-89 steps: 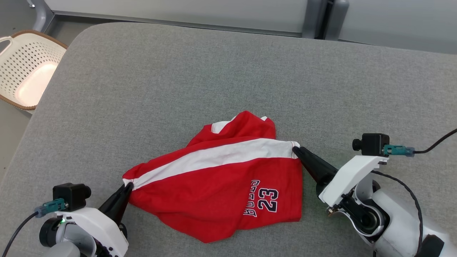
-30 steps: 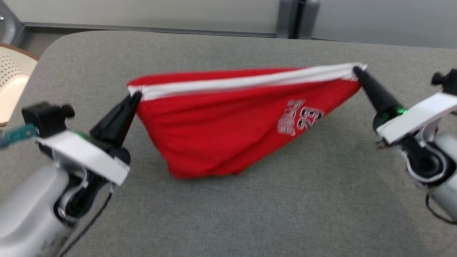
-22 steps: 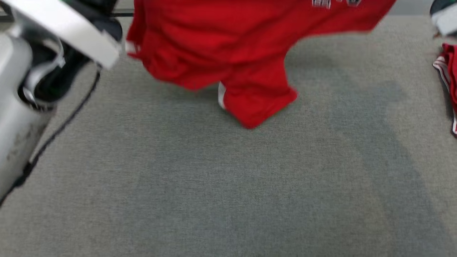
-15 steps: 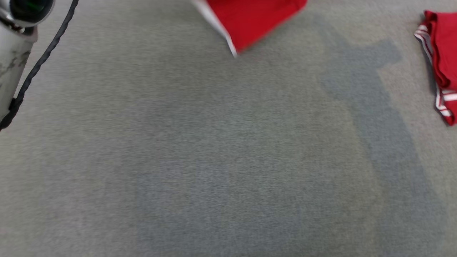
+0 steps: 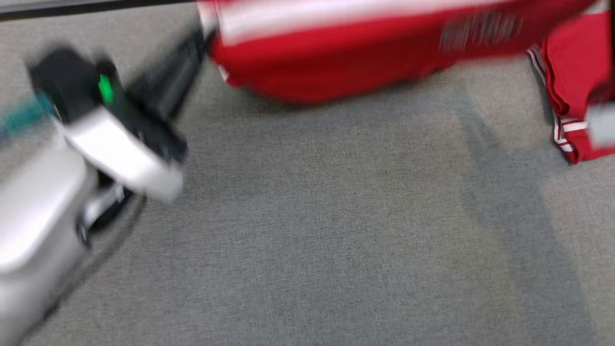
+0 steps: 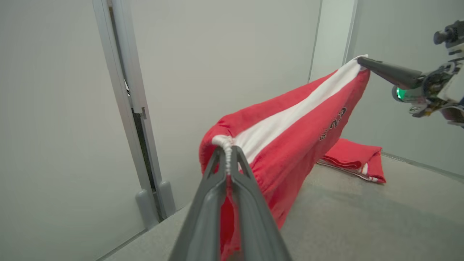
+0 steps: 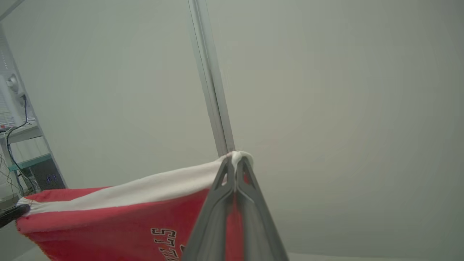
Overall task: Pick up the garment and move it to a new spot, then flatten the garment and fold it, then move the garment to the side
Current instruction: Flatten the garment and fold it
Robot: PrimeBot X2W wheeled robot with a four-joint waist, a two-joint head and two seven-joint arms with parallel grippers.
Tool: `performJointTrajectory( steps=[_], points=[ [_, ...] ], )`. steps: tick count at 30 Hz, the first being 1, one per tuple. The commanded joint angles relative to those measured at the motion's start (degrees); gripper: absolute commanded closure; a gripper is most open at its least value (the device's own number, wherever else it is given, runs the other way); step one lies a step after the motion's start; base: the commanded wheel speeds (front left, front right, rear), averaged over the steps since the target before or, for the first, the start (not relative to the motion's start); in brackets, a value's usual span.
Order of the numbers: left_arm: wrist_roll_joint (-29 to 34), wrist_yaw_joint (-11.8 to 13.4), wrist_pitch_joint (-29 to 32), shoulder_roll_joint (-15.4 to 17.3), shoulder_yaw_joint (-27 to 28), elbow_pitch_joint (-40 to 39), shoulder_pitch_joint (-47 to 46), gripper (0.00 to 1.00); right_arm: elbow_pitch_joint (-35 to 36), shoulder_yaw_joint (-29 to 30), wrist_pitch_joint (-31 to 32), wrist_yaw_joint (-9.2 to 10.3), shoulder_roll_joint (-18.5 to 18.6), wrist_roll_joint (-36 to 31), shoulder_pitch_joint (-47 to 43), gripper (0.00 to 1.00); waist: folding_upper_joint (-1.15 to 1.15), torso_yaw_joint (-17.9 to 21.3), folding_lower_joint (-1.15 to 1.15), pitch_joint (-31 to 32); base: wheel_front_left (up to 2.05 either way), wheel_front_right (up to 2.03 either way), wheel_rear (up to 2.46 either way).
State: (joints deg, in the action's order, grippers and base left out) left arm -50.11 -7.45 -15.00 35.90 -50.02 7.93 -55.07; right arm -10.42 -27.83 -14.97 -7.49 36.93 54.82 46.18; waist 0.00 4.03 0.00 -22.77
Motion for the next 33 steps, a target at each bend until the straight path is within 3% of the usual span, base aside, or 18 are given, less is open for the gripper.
performJointTrajectory(
  steps=[1,8,15,20,26,29,33],
  points=[
    [1.68,-0.04,-0.18,0.68,0.87,-1.67,4.54,1.0,1.94,0.99,-0.27,0.02,0.65,0.56,-5.14,1.0,0.0,-0.85,0.0,1.35,0.0,0.0,0.0],
    [14.95,1.23,-0.18,-0.09,10.11,-8.89,29.72,1.0,11.11,5.61,-0.27,0.02,-1.84,-0.27,-34.42,1.0,0.0,-2.41,0.0,5.68,0.0,0.0,0.0],
    [23.78,5.13,-0.15,-0.83,16.2,-14.7,49.3,1.0,18.02,7.89,1.57,0.02,-4.06,1.22,-51.13,1.0,0.0,-3.16,0.0,9.66,0.0,0.0,0.0],
    [24.38,5.1,-0.15,-1.78,18.16,-16.95,53.71,1.0,20.75,11.41,2.95,0.02,-3.74,0.47,-55.22,1.0,0.0,-4.56,0.0,10.17,0.0,0.0,0.0],
    [23.41,1.88,-0.01,-3.82,16.19,-15.9,52.07,1.0,21.37,15.38,7.99,0.02,-3.56,-2.14,-55.21,1.0,0.0,-7.47,0.0,10.8,0.0,0.0,0.0],
    [20.98,0.81,1.52,-5.64,14.15,-13.78,48.24,1.0,20.12,16.89,12.73,0.02,-4.09,-3.4,-51.56,1.0,0.0,-9.11,0.0,10.6,0.0,0.0,0.0],
    [13.2,-0.02,4.68,-9.06,12.58,-10.02,41.49,1.0,17.15,19.38,18.7,0.02,-4.85,-5.33,-44.26,1.0,0.0,-11.38,0.0,8.87,0.0,0.0,0.0]
  ],
)
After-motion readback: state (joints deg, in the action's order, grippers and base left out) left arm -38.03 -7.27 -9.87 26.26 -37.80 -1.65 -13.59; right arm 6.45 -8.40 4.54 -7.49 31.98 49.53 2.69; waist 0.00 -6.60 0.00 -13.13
